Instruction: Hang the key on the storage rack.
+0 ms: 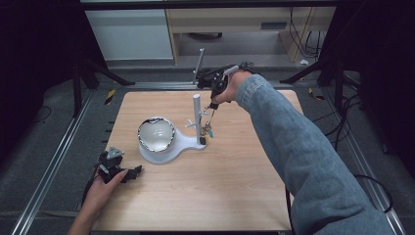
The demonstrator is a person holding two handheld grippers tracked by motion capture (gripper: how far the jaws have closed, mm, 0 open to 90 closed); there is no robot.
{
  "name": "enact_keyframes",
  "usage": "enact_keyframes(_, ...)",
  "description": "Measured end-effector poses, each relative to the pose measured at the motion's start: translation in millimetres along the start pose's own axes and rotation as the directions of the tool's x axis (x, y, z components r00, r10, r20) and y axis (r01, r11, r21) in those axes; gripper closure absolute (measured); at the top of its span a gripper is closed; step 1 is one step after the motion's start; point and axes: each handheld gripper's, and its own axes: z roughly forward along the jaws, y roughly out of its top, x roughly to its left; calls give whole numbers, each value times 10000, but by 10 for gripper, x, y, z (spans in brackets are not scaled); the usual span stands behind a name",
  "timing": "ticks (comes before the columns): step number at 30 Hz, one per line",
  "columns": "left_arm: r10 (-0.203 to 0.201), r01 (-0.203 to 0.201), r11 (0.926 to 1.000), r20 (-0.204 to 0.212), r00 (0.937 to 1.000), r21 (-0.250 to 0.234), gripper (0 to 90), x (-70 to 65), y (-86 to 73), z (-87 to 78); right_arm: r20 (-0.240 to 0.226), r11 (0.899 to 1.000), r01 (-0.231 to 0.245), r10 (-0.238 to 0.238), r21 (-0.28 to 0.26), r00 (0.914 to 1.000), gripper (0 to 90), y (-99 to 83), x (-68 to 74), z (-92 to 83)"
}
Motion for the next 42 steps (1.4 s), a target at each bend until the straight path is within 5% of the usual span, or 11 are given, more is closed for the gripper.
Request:
enact_keyframes(10,2,-2,10000,-1,10000,2,0,0,0,0,-9,10000,-62,62,-78,10000,872,-5,-41,50)
enact_keyframes(24,-1,1,10000,1,10000,1,0,0,0,0,344,9995,-321,320,38,9989,728,-151,-99,-5)
enact_keyframes(42,4,-4,10000,4,10000,7,0,0,0,0,384,9953,-825,806,505,9960,427,-354,-163,58)
